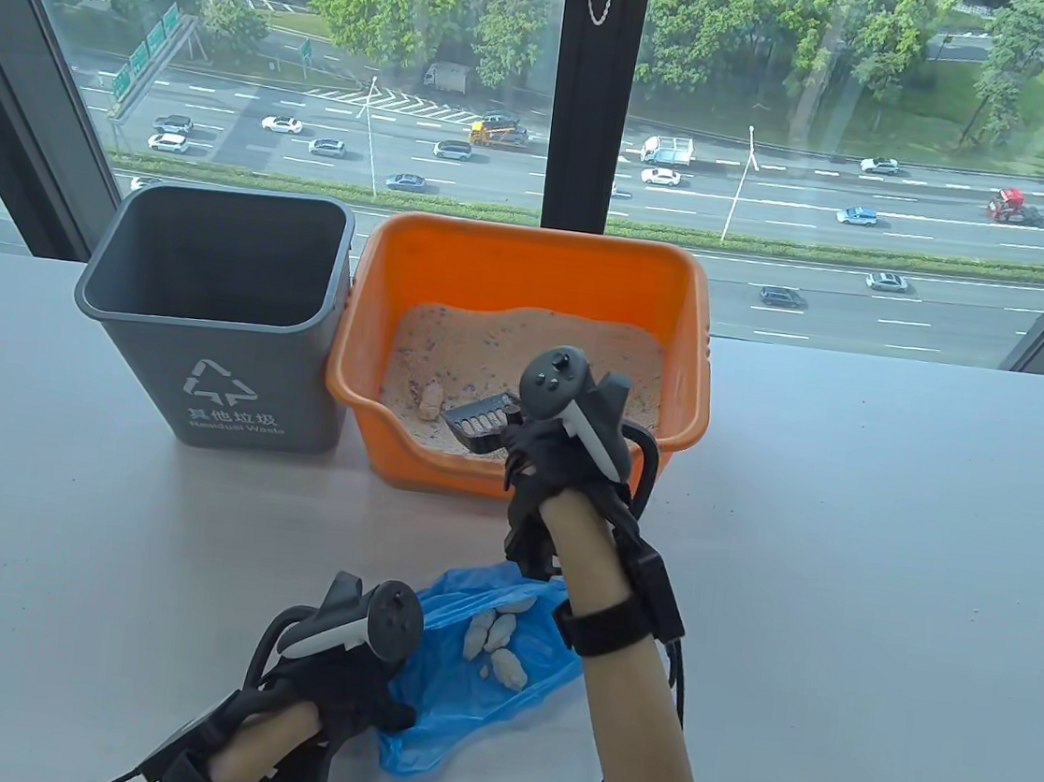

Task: Scoop cat litter

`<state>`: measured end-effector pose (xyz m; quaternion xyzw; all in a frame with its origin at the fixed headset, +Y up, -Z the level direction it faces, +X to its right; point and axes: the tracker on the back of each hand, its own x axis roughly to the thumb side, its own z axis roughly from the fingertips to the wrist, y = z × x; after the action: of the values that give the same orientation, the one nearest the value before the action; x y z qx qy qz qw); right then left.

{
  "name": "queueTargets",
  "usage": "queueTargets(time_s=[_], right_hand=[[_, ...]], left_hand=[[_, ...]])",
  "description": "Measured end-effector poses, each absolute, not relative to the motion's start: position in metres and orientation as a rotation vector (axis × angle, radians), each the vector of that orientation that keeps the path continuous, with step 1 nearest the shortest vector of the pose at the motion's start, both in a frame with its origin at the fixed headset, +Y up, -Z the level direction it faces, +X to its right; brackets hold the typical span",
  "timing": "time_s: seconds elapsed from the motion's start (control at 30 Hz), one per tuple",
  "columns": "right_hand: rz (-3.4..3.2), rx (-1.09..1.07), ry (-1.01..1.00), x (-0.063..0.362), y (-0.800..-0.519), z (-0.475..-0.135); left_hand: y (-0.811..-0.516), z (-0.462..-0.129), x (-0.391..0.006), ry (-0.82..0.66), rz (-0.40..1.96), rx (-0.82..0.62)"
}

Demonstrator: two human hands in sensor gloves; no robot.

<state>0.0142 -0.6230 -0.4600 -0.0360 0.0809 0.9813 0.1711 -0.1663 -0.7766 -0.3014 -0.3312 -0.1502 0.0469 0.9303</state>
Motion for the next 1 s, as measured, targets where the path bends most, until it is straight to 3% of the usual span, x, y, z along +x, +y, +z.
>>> queueTargets(time_s=[0.2, 0.4, 0.67, 0.87, 0.9, 1.0], right_hand=[[2.903, -0.101, 0.543, -0.021, -0.654, -0.509], [2.731, -0.039, 0.644, -0.058, -0.690, -0.534], [2.611, -0.034, 0.496, -0.042, -0.684, -0.534], [2.386, -0.183, 0.192, 0.007, -0.671, -0.504], [2.395, -0.209, 0.070, 0.012, -0.668, -0.493], [2.438, -0.109, 0.019, 0.018, -0.664, -0.480]], left_hand=[[-0.777, -0.301, -0.167, -0.310, 0.099, -0.680], [-0.777, -0.302, -0.167, -0.316, 0.099, -0.682], [-0.777, -0.302, -0.167, -0.317, 0.103, -0.682], [-0.777, -0.302, -0.167, -0.317, 0.104, -0.681], [-0.777, -0.302, -0.167, -0.317, 0.106, -0.680], [-0.777, -0.302, -0.167, -0.318, 0.109, -0.680]])
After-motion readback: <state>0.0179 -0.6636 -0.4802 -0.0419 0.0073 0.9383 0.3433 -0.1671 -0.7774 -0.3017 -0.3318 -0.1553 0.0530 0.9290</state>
